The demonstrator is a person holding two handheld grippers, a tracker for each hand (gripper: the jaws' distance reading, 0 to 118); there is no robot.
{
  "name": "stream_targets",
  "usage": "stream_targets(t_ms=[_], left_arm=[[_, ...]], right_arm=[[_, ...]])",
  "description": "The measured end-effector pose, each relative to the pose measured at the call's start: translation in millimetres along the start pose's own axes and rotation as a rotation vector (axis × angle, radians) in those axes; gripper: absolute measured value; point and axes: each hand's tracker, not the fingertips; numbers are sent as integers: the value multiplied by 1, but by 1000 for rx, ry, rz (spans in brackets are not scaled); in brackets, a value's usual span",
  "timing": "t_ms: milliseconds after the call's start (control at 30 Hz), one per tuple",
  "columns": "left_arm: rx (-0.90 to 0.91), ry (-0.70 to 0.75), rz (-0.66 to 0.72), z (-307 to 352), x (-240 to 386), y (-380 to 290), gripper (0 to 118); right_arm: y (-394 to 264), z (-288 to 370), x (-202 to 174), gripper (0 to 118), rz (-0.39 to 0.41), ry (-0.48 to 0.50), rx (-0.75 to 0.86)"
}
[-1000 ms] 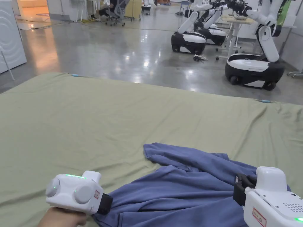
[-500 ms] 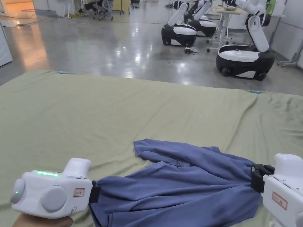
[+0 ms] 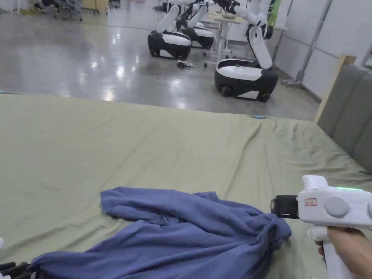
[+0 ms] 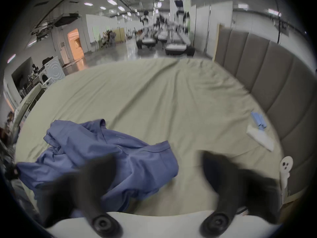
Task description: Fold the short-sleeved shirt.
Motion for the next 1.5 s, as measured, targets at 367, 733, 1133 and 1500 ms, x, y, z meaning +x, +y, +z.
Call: stream_targets(t_ms=[367, 733, 1133, 1500], left_arm=[[-21, 5, 17, -2, 7, 10, 9], [43, 36, 13, -9, 5, 35, 8], [342, 185, 23, 63, -21, 164, 7], [580, 219, 7, 109, -5, 322, 7]], right_arm=[[-1, -66, 9, 88, -145, -162, -140], [6, 5, 2, 5, -155, -73, 36], [76, 186, 8, 5, -65, -27, 418], [175, 306, -2, 5, -41, -29, 669]])
